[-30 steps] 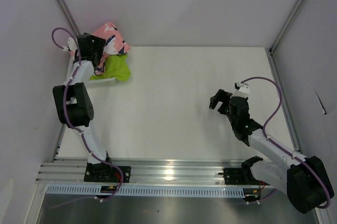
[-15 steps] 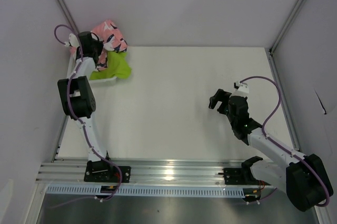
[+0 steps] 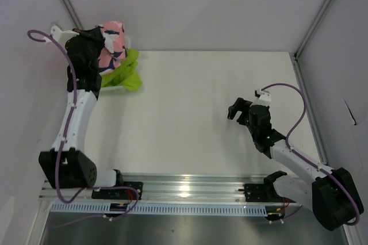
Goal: Fold and stack the shorts
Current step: Grab the shorts from the pile, then move the shorts to the center of the board
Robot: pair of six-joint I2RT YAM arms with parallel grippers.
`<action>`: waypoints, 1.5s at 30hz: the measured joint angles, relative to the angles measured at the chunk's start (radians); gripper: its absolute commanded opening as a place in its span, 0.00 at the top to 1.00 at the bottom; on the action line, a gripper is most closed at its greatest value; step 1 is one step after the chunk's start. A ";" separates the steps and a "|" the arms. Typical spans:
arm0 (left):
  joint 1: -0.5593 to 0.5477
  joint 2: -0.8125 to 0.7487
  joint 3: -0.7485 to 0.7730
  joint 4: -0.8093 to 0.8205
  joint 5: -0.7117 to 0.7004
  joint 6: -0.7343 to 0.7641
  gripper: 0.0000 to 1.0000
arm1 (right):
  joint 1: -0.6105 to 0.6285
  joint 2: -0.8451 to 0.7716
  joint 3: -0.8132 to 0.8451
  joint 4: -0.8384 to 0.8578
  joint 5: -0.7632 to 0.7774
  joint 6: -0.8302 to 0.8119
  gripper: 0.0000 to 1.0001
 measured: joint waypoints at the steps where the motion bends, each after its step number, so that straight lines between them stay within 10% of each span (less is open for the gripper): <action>1: -0.038 -0.063 -0.008 0.007 -0.016 0.028 1.00 | 0.000 -0.001 0.000 0.000 0.000 0.000 0.01; 10: -0.529 -0.486 -0.099 0.101 -0.152 0.187 1.00 | 0.003 -0.023 0.000 -0.001 0.003 -0.003 0.01; 17: -0.768 -0.479 -0.105 0.137 -0.201 0.195 1.00 | 0.003 -0.071 0.000 -0.011 0.027 -0.007 0.00; 22: -0.785 -0.354 -0.136 0.149 -0.169 0.099 1.00 | 0.005 -0.103 0.000 -0.016 0.046 -0.007 0.01; 26: -0.771 -0.199 -0.188 0.126 -0.150 0.016 0.72 | 0.005 -0.103 0.000 -0.027 0.049 -0.007 0.01; 27: -0.761 -0.165 -0.196 0.115 -0.134 0.001 0.16 | 0.005 -0.103 0.000 -0.030 0.050 -0.007 0.01; 28: -0.745 -0.124 -0.205 0.108 -0.119 -0.019 0.01 | 0.005 -0.103 0.000 -0.032 0.050 -0.007 0.01; 35: -0.524 0.101 -0.160 -0.050 0.062 -0.090 0.01 | 0.003 -0.084 0.000 -0.020 -0.010 -0.023 0.01; 45: -0.503 -0.074 -0.169 -0.186 0.069 0.020 0.01 | 0.003 0.278 0.154 -0.018 -0.230 -0.037 0.18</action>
